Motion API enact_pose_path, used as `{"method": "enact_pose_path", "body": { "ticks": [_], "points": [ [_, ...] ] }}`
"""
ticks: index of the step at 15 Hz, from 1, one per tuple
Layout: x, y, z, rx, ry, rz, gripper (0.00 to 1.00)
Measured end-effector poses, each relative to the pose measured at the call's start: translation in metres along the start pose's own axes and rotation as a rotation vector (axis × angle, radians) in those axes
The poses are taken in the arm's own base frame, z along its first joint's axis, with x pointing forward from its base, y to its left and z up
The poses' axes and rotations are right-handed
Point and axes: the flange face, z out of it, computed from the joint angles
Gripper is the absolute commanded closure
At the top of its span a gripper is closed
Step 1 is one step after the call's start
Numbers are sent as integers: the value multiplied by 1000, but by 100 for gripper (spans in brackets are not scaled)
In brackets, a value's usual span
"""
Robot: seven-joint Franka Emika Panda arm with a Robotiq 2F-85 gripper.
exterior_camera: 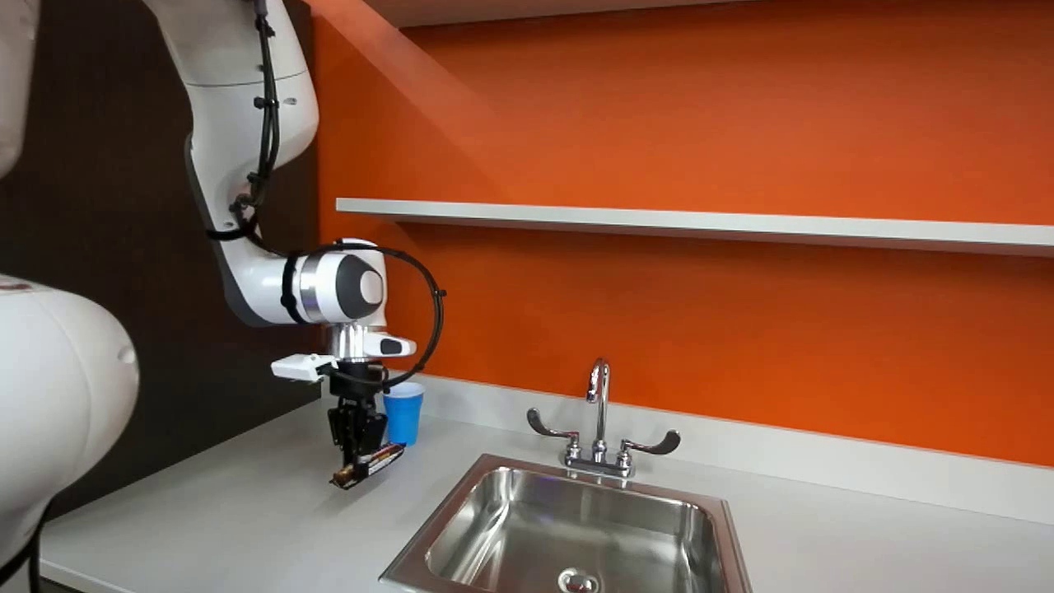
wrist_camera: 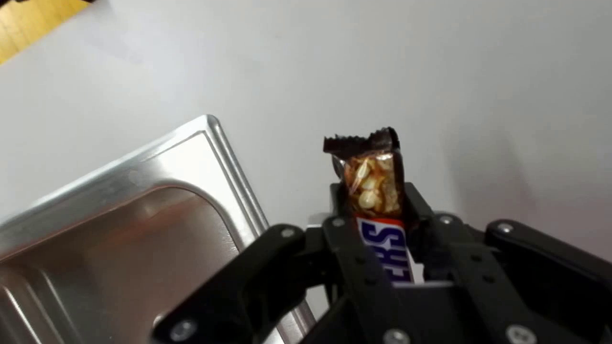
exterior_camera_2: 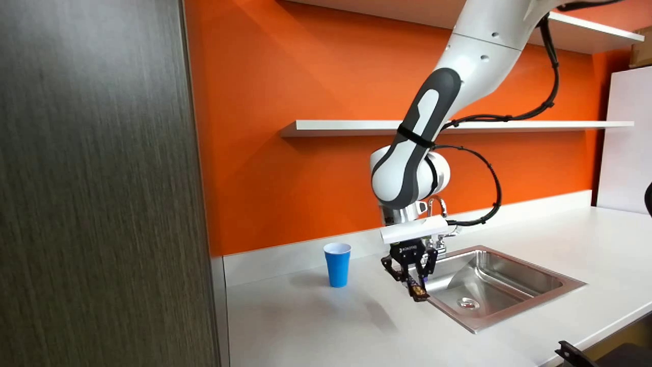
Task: Move the candy bar to the bottom shelf
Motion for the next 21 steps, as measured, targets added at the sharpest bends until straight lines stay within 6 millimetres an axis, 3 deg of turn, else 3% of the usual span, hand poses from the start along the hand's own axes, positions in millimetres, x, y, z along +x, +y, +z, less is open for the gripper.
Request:
{"method": "enact_pose_path", "body": {
  "ticks": [6, 14, 18, 21],
  "points": [
    [-61, -1, -75, -55, 15, -84, 93],
    [-133, 13, -212, -56, 189, -123, 93],
    [-155, 20, -284, -55, 276, -126, 93],
    [-155, 24, -336, -57, 335, -143, 93]
  ]
}}
